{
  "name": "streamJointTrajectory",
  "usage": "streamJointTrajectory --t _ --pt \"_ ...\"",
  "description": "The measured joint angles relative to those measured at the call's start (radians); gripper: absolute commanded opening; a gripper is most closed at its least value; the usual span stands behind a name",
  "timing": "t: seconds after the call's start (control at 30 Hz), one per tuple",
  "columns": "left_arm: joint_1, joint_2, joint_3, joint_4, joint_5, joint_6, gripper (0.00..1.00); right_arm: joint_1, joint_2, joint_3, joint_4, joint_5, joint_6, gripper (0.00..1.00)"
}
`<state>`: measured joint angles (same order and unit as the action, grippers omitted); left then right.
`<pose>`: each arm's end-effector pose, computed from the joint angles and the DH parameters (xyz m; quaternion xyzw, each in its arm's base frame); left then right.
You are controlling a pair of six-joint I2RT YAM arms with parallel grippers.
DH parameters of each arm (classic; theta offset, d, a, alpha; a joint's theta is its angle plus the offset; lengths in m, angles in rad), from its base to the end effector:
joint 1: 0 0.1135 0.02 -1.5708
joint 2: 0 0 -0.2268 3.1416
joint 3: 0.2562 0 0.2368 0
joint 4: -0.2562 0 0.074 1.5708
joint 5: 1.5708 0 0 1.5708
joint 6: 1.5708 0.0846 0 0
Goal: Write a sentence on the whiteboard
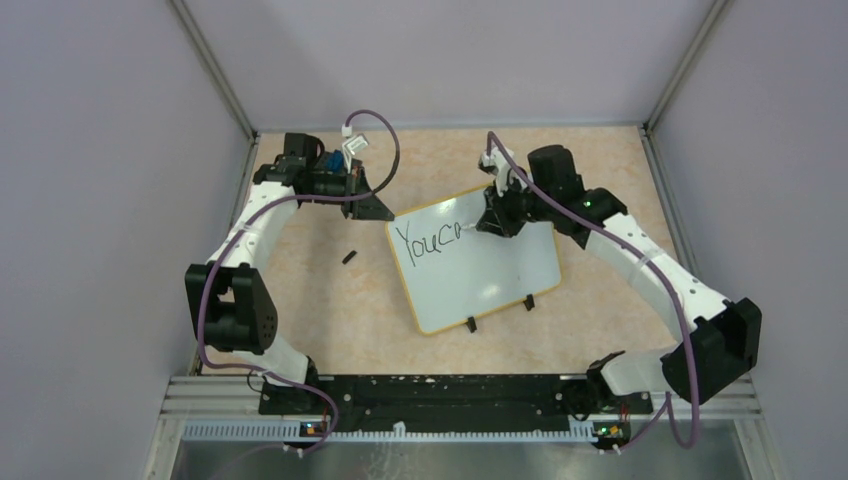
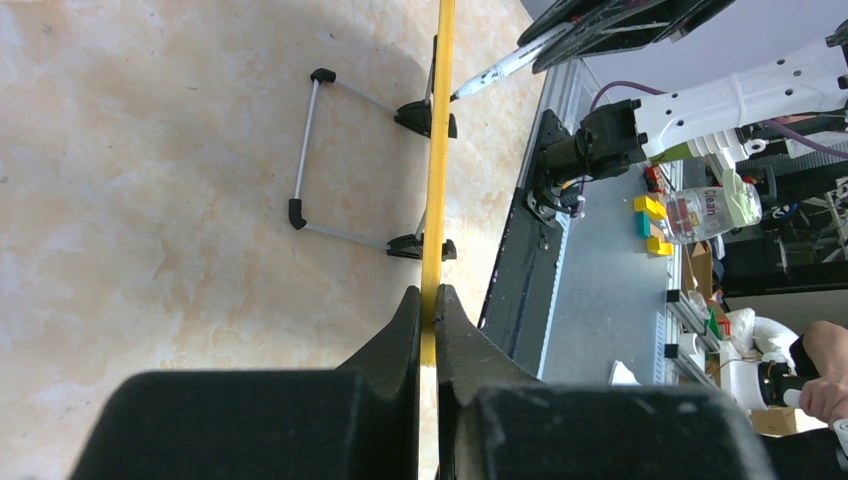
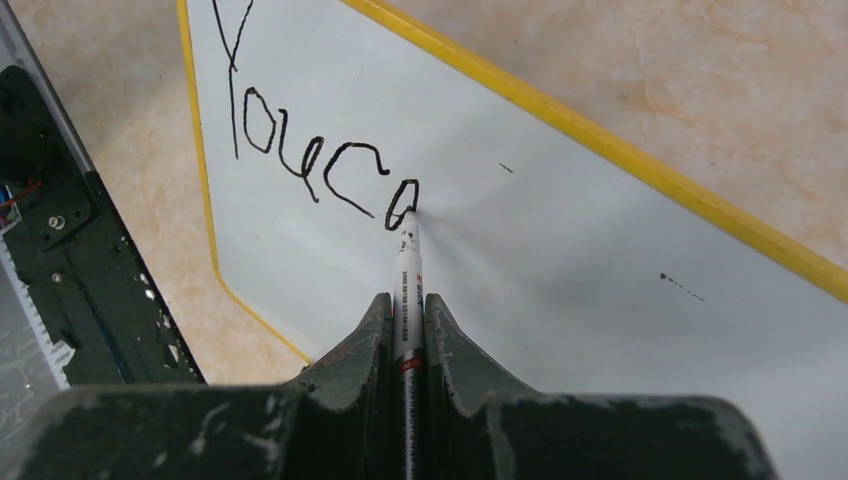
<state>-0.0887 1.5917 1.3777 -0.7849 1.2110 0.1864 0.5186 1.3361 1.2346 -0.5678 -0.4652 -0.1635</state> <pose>0.3092 -0.1070 0.2630 0.2672 0.7594 -0.5341 0.2583 0.2579 0.1909 0.2777 -0.3876 0.7918 0.2791 0.3806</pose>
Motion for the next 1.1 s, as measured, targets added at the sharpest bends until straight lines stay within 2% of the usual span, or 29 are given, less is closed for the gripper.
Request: streamJointTrajectory --t 0.53,1.1 --pt "0.000 0.000 0.000 0.000 0.000 0.000 0.00 -0.005 0.002 0.016 0.012 0.011 -0.002 0.00" --pt "0.000 0.000 0.000 0.000 0.000 0.000 0.00 -0.005 0.002 0.002 -0.058 0.000 -0.050 0.00"
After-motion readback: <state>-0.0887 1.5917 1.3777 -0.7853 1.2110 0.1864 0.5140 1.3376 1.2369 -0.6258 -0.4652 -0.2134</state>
